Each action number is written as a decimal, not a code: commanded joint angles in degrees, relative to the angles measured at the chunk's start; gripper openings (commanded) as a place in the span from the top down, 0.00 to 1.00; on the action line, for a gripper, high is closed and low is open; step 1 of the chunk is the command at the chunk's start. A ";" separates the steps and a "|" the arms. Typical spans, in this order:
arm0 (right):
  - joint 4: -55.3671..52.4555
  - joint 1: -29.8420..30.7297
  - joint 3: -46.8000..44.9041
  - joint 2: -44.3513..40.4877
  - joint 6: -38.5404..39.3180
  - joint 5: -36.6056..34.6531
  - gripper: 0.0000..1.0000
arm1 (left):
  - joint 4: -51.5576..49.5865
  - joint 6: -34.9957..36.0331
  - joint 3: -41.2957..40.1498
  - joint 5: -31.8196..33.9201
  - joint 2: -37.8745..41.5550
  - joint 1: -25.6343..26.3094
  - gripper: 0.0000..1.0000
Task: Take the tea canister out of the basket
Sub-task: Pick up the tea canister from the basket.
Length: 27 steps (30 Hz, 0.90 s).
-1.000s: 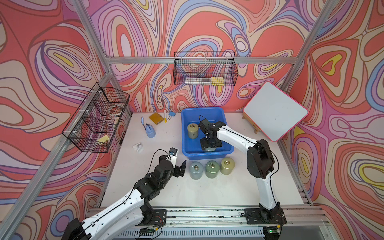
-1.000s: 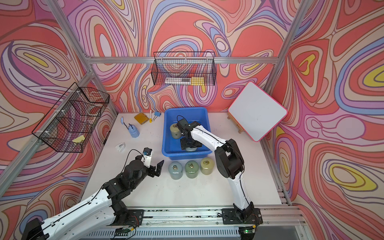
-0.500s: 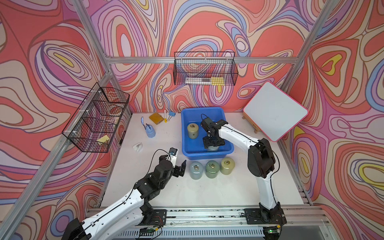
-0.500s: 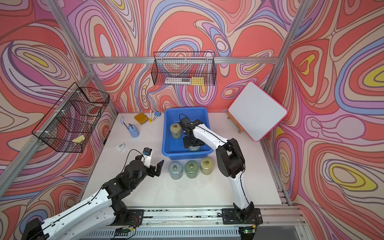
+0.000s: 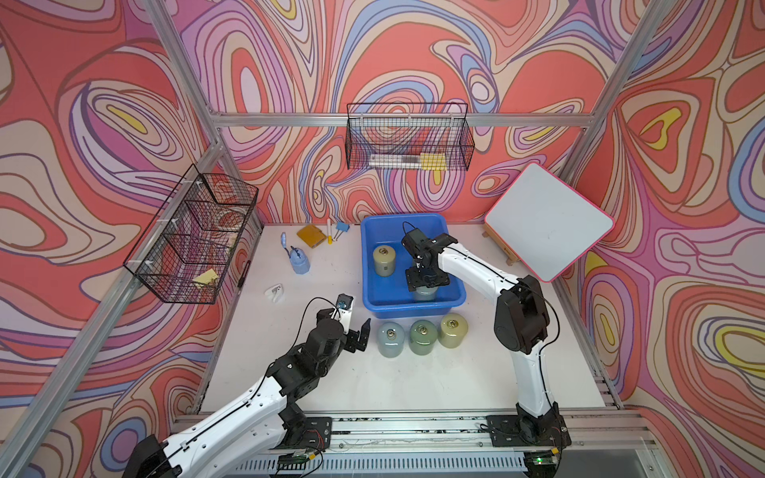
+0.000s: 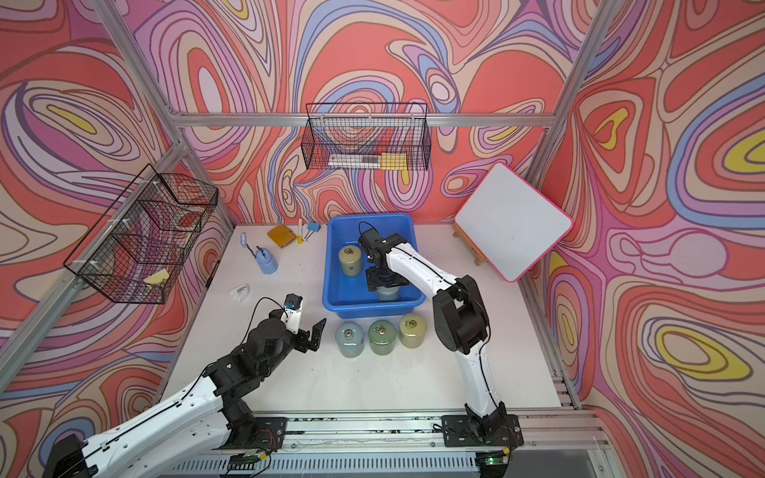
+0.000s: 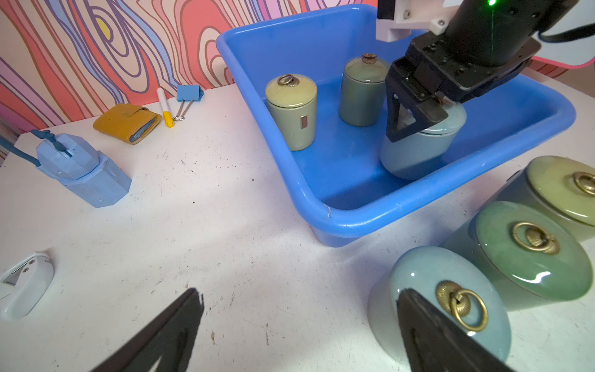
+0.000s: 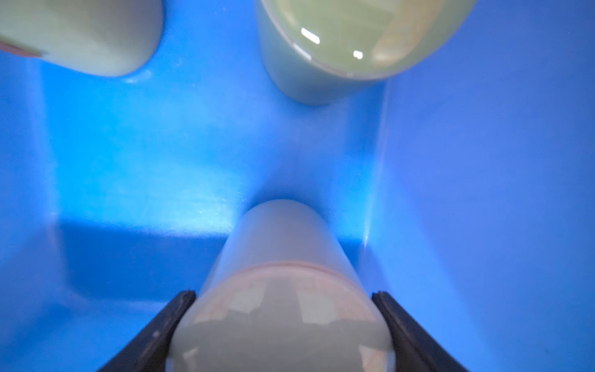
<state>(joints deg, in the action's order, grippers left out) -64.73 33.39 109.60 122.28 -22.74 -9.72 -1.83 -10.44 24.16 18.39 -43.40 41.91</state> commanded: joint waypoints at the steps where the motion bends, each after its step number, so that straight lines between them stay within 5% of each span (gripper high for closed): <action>1: -0.39 -0.25 3.18 -3.78 0.62 -0.47 0.51 | 0.76 0.59 0.60 1.01 0.94 -0.21 0.01; 27: -3.77 -0.21 7.76 -7.41 0.79 0.93 0.51 | 1.04 0.51 0.03 2.61 1.64 -0.20 0.01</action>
<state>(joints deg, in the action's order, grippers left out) -68.55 33.39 114.32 119.37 -22.11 -8.54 -1.78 -10.44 24.14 19.75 -42.68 41.91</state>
